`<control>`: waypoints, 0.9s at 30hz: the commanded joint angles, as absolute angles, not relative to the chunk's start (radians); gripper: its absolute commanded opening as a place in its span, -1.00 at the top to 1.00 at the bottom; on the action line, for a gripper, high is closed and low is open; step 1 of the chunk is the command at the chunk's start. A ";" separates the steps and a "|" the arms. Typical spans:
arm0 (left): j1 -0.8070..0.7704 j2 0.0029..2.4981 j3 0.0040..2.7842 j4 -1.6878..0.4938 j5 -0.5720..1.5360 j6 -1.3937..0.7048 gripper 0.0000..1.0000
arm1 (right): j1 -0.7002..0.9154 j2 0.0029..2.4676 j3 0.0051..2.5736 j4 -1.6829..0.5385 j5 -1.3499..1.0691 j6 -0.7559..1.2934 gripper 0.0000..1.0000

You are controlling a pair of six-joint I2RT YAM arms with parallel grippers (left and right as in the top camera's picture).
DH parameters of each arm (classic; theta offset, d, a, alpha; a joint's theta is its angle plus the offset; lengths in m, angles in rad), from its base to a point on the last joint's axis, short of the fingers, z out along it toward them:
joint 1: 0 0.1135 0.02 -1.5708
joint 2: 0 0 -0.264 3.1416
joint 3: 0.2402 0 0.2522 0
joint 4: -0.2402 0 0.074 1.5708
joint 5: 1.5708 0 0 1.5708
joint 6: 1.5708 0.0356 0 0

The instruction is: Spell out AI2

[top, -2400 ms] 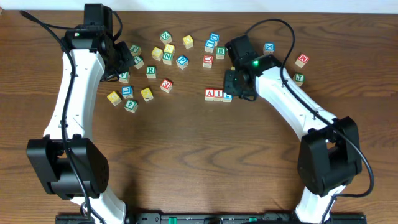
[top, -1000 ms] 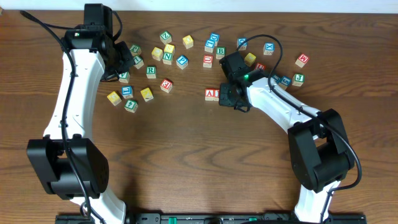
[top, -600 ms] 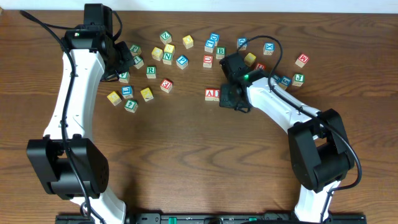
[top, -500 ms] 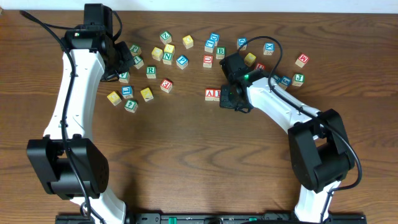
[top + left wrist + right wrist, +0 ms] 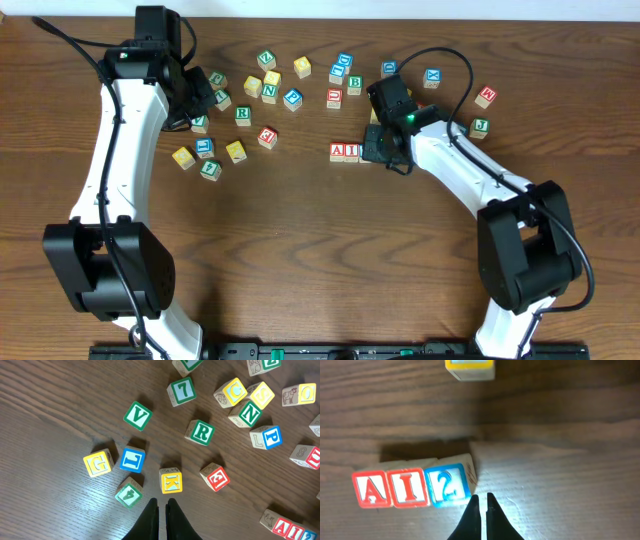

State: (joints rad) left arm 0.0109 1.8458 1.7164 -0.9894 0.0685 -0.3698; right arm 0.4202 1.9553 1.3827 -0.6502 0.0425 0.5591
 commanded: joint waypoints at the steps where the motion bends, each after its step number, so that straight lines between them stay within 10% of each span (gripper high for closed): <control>1: 0.010 1.829 1.719 -0.995 0.059 -0.368 0.85 | 0.421 1.999 1.378 -0.638 0.061 0.561 0.98; 27: 0.010 1.829 1.719 -1.006 0.059 -0.368 0.85 | 0.446 2.005 1.378 -0.628 0.054 0.561 0.98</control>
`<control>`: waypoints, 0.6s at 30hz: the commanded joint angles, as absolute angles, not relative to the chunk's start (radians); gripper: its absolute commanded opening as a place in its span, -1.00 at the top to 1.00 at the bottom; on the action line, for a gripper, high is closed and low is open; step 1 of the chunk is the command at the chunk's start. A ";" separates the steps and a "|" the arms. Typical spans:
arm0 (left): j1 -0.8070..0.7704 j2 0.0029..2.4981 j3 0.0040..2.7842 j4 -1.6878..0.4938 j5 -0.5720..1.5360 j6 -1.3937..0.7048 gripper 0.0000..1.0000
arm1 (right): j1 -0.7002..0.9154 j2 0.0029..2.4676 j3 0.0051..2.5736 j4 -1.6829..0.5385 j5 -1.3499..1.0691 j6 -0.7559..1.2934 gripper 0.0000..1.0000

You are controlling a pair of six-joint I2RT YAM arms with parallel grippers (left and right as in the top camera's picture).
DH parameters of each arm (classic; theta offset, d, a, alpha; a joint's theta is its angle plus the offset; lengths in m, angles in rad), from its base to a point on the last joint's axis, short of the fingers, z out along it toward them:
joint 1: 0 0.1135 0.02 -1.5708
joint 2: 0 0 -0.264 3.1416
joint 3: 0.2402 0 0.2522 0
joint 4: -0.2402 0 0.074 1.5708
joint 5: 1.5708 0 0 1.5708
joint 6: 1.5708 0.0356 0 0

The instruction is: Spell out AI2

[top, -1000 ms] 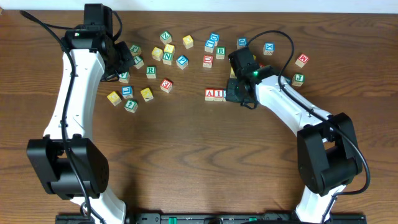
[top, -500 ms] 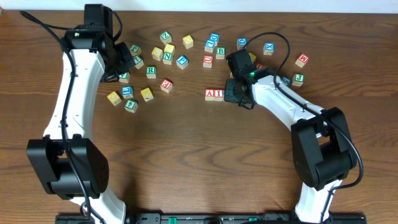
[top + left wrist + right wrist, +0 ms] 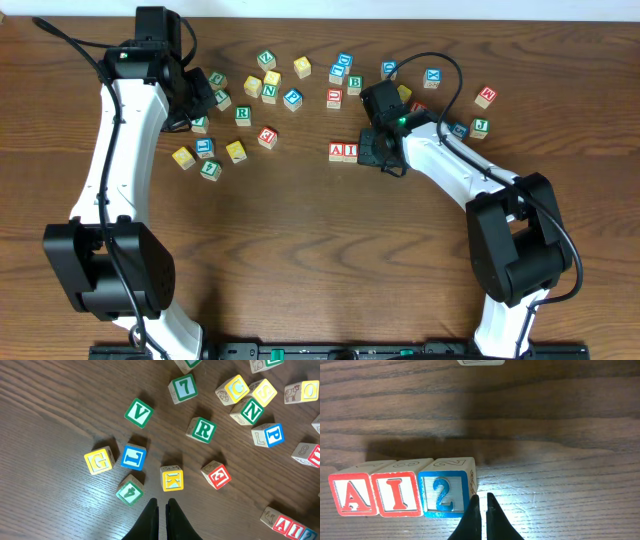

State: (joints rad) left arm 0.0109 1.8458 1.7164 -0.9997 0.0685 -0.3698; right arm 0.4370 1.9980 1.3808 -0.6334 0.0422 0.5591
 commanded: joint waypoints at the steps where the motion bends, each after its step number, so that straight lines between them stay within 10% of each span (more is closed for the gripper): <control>1: 0.010 1.829 1.719 -1.005 0.059 -0.367 0.85 | 0.445 2.005 1.378 -0.624 0.054 0.560 0.98; 18: 0.078 1.581 1.757 -0.980 0.058 -0.236 0.66 | 0.332 1.629 1.393 -0.704 0.054 0.395 0.63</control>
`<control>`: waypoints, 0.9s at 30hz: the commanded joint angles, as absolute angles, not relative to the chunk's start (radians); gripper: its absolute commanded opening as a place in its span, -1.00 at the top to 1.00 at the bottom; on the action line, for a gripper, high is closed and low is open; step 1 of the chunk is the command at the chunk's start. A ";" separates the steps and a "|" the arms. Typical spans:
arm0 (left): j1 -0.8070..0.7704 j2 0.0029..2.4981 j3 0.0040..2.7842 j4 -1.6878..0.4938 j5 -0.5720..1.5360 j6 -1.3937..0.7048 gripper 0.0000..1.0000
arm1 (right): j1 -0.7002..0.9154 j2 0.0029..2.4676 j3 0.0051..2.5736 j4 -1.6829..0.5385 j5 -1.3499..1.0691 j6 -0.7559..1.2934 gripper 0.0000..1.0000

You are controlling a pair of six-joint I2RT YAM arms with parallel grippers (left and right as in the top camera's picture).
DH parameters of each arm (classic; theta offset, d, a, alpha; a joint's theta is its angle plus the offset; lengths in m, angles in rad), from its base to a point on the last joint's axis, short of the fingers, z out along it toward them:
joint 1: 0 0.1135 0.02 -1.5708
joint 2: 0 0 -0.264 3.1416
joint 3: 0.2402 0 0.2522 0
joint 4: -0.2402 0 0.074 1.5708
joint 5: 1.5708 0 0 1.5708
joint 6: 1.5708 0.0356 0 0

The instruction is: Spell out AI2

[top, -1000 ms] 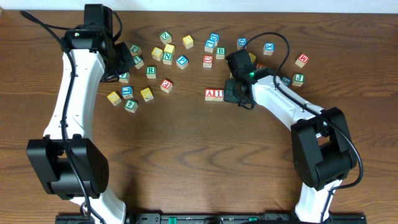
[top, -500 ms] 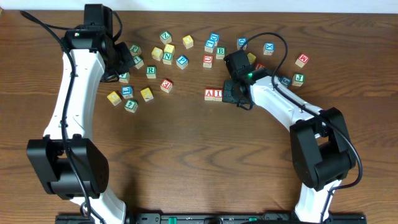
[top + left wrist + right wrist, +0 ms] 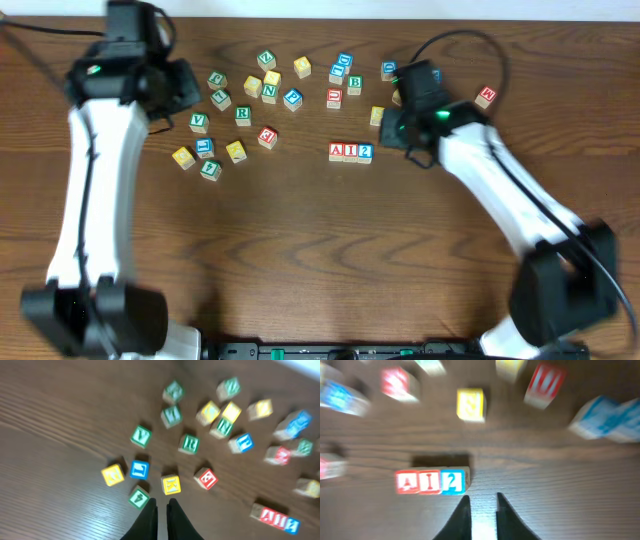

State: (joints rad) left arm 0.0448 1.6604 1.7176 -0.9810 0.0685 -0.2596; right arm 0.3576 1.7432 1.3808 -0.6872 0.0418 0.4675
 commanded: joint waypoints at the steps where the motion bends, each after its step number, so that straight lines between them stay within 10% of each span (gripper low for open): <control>1: 0.086 1.564 1.757 -0.981 0.058 -0.236 0.54 | 0.323 1.599 1.393 -0.713 0.054 0.384 0.58; 5: 0.116 1.509 1.757 -0.995 0.059 -0.236 0.25 | 0.272 1.459 1.393 -0.771 0.055 0.358 0.23; 7: 0.120 1.497 1.757 -0.996 0.059 -0.236 -0.95 | 0.230 1.369 1.393 -0.818 0.068 0.358 -0.45; 11: 0.119 1.498 1.757 -0.995 0.059 -0.237 -0.96 | 0.156 1.235 1.393 -0.884 0.077 0.358 -0.99; 27: 0.119 1.498 1.757 -0.996 0.059 -0.237 -0.96 | 0.073 0.863 1.393 -1.057 0.076 0.358 -0.99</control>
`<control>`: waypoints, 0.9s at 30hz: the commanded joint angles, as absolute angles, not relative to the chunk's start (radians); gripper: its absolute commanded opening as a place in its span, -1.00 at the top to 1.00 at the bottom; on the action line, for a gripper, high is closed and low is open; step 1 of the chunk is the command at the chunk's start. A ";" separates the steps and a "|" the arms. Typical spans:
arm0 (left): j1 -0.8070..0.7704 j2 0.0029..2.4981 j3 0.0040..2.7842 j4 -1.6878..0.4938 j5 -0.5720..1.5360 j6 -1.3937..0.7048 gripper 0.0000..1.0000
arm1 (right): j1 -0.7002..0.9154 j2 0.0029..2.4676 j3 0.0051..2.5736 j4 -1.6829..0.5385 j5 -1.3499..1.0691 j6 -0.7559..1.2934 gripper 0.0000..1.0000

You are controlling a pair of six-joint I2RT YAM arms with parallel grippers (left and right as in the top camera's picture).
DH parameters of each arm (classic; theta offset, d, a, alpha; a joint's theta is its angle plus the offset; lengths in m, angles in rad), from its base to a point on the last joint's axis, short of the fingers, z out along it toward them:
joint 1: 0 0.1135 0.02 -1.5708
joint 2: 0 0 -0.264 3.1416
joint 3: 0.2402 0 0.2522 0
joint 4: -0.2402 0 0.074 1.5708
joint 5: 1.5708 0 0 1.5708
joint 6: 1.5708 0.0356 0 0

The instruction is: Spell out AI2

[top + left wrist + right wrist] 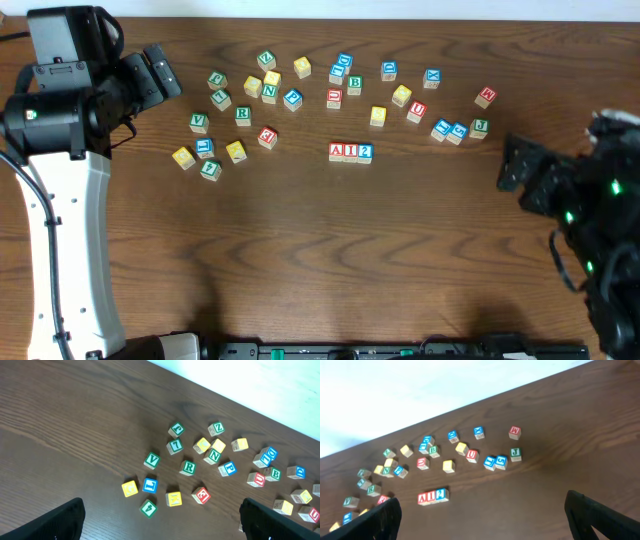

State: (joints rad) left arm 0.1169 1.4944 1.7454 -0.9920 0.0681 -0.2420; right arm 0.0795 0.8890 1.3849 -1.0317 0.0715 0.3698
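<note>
Three blocks stand side by side in a row near the table's middle: a red A (337,152), a red I (350,152) and a blue 2 (365,152). The right wrist view shows the same row (433,496) small and far off. My right gripper (516,170) (482,502) is open wide near the table's right edge, well away from the row. At the far left my left gripper (163,74) (161,507) is open wide too, high above the table, with nothing in it.
Several loose letter and number blocks lie scattered along the back. A left group includes a green V (151,460) and a yellow block (174,498). A right group includes a red block (485,96). The table's far edge (215,392) meets a white wall.
Both grippers, nearly shut 0.9 s ago, are now open wide. Both arms have drawn back and up, the right to the table's right edge, the left to the far left. The row is unchanged.
My shut right gripper first stood at the blue 2, which sat slightly askew at the end of A and I. Then the 2 was square against the I. Then the gripper was off the row. Now both arms are withdrawn and open.
</note>
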 commanded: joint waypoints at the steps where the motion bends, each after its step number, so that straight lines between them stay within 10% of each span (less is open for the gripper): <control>1: 0.119 1.498 1.757 -0.996 0.059 -0.237 -0.95 | 0.073 0.856 1.393 -1.071 0.076 0.358 -0.99; 16: 0.119 1.498 1.757 -0.996 0.059 -0.237 -0.96 | 0.069 0.841 1.345 -1.129 0.202 0.350 -0.99; 27: 0.119 1.498 1.757 -0.995 0.059 -0.236 -0.96 | -0.004 0.612 0.773 -0.414 0.094 0.216 -0.98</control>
State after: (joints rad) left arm 0.1169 1.4940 1.7454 -0.9916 0.0681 -0.2420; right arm 0.0120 0.6785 0.8921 -0.4900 0.1463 0.2684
